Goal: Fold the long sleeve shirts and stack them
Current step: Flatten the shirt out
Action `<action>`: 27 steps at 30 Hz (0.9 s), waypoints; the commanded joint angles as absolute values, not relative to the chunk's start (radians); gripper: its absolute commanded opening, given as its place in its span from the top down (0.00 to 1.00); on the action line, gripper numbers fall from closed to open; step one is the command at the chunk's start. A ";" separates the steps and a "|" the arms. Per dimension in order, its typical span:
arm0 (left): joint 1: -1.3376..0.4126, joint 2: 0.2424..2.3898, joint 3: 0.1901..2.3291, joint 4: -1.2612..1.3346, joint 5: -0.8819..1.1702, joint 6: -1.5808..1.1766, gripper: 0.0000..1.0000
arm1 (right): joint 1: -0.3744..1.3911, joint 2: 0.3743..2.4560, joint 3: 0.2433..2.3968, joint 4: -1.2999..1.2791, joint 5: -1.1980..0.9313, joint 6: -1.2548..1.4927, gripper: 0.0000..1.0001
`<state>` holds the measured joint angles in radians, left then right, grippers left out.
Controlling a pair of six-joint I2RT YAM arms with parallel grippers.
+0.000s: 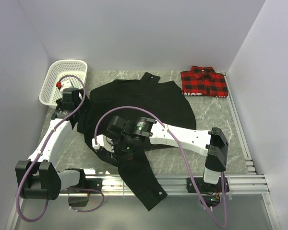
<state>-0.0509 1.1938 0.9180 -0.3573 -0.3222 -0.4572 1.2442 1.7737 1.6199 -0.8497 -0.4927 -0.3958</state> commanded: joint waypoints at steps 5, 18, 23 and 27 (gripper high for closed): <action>-0.046 1.192 0.905 -0.330 -0.316 -0.456 0.11 | 1.243 1.763 1.648 -0.878 -0.575 -0.430 1.00; -0.046 1.115 0.845 -0.373 -0.301 -0.567 0.11 | 1.137 1.711 1.531 -0.741 -0.488 -0.295 0.41; -0.044 1.060 0.778 -0.446 -0.267 -0.707 0.11 | 0.946 1.554 1.341 -0.534 -0.319 -0.002 0.22; -0.037 1.037 0.709 -0.505 -0.268 -0.771 0.11 | 0.790 1.442 1.151 -0.443 -0.161 0.206 0.13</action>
